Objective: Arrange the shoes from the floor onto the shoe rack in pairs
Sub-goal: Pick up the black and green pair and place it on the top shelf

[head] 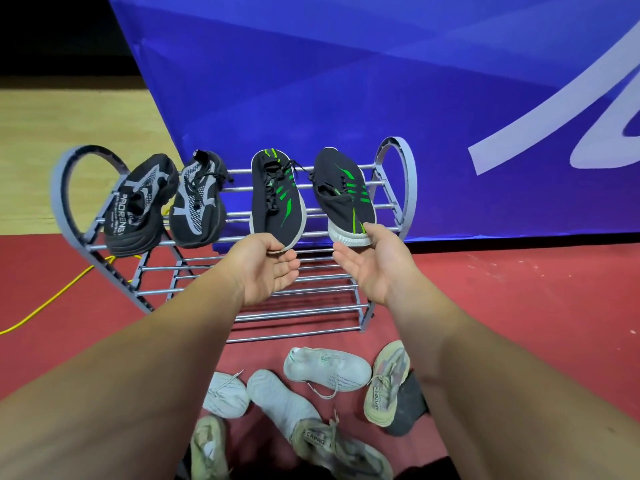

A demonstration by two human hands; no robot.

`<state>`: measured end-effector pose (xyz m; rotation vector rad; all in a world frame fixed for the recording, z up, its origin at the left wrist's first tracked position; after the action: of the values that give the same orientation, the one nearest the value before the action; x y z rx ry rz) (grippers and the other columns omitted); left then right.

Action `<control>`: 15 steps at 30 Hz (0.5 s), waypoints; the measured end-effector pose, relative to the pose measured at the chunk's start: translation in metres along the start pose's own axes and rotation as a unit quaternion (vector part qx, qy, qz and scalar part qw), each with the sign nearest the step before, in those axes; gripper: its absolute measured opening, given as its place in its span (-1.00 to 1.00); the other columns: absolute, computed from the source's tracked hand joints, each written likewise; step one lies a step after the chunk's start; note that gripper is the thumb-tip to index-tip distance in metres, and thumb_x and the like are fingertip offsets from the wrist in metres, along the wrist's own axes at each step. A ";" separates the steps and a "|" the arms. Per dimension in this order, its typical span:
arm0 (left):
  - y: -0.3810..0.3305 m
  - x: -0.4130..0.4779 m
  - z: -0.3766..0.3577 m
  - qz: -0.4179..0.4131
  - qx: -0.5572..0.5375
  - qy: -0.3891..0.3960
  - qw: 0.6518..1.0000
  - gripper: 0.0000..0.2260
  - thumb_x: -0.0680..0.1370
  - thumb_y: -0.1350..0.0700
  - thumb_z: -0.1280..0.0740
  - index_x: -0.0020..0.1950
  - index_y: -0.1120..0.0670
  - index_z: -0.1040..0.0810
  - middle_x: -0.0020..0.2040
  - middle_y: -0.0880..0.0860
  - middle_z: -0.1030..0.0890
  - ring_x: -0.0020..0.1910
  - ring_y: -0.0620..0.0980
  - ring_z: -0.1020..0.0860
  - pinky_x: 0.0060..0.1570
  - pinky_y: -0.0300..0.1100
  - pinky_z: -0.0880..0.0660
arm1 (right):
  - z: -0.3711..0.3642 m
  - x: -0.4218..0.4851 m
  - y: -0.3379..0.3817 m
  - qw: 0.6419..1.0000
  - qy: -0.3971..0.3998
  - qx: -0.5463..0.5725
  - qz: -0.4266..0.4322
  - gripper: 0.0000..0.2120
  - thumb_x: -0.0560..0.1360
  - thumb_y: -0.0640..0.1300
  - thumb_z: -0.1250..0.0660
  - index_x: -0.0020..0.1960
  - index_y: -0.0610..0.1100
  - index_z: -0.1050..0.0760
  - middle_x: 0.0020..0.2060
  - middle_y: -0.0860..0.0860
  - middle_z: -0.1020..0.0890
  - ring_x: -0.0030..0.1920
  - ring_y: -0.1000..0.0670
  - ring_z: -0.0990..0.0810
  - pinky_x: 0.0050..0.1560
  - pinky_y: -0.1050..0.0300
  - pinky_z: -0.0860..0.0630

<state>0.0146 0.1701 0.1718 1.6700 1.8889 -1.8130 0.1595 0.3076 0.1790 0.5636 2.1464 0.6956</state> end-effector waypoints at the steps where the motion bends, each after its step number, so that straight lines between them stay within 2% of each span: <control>1: 0.000 0.001 -0.001 -0.001 0.007 -0.002 1.000 -0.86 0.53 0.20 -0.16 -0.08 0.19 -0.50 -0.30 0.06 -0.56 -0.27 0.02 -0.58 -0.08 -0.04 -0.57 | 0.000 0.002 0.000 1.000 -0.006 0.000 0.006 -0.60 0.64 -0.06 -0.33 0.42 -0.18 -0.44 0.22 -0.25 -0.64 -0.04 -0.20 -0.76 -0.10 -0.03 -0.70; 5: -0.001 0.002 -0.002 -0.009 0.010 0.001 1.000 -0.87 0.51 0.21 -0.14 -0.13 0.16 -0.47 -0.33 0.05 -0.51 -0.33 0.01 -0.51 -0.10 -0.08 -0.55 | -0.004 0.008 -0.003 0.999 -0.025 0.005 0.025 -0.58 0.61 -0.06 -0.37 0.42 -0.15 -0.42 0.26 -0.25 -0.60 -0.22 -0.11 -0.75 -0.18 0.02 -0.68; 7: -0.002 0.002 -0.004 -0.011 0.005 0.000 1.000 -0.87 0.51 0.21 -0.14 -0.15 0.16 -0.46 -0.34 0.05 -0.48 -0.35 0.01 -0.48 -0.10 -0.08 -0.53 | -0.004 0.010 -0.006 0.999 -0.033 0.014 0.031 -0.55 0.60 -0.08 -0.37 0.45 -0.15 -0.40 0.26 -0.24 -0.59 -0.25 -0.10 -0.74 -0.20 0.03 -0.67; 11: -0.005 0.003 -0.011 -0.010 -0.015 0.016 1.000 -0.90 0.48 0.21 -0.14 -0.17 0.15 -0.43 -0.35 0.04 -0.45 -0.38 -0.01 -0.44 -0.16 -0.11 -0.50 | -0.003 0.011 -0.010 0.998 -0.040 0.028 0.033 -0.54 0.59 -0.08 -0.38 0.44 -0.15 -0.39 0.08 -0.22 -0.60 -0.27 -0.07 -0.70 -0.23 0.06 -0.66; 15: -0.006 0.008 -0.018 -0.017 -0.062 0.024 0.998 -0.94 0.44 0.20 -0.16 -0.17 0.15 -0.41 -0.35 0.04 -0.45 -0.39 -0.01 -0.44 -0.21 -0.12 -0.51 | -0.004 0.008 -0.010 0.998 -0.035 0.030 0.033 -0.58 0.59 -0.09 -0.38 0.40 -0.16 -0.40 0.07 -0.22 -0.59 -0.25 -0.07 -0.69 -0.23 0.06 -0.66</control>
<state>0.0180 0.1896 0.1765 1.6638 2.0156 -1.6448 0.1499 0.3043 0.1705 0.6830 2.0985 0.6386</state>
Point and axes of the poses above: each hand's wrist, its own x-axis towards the middle knuckle, its own z-axis out of the back of the hand, y = z × x, the point moved 6 cm from there along x, towards the middle knuckle
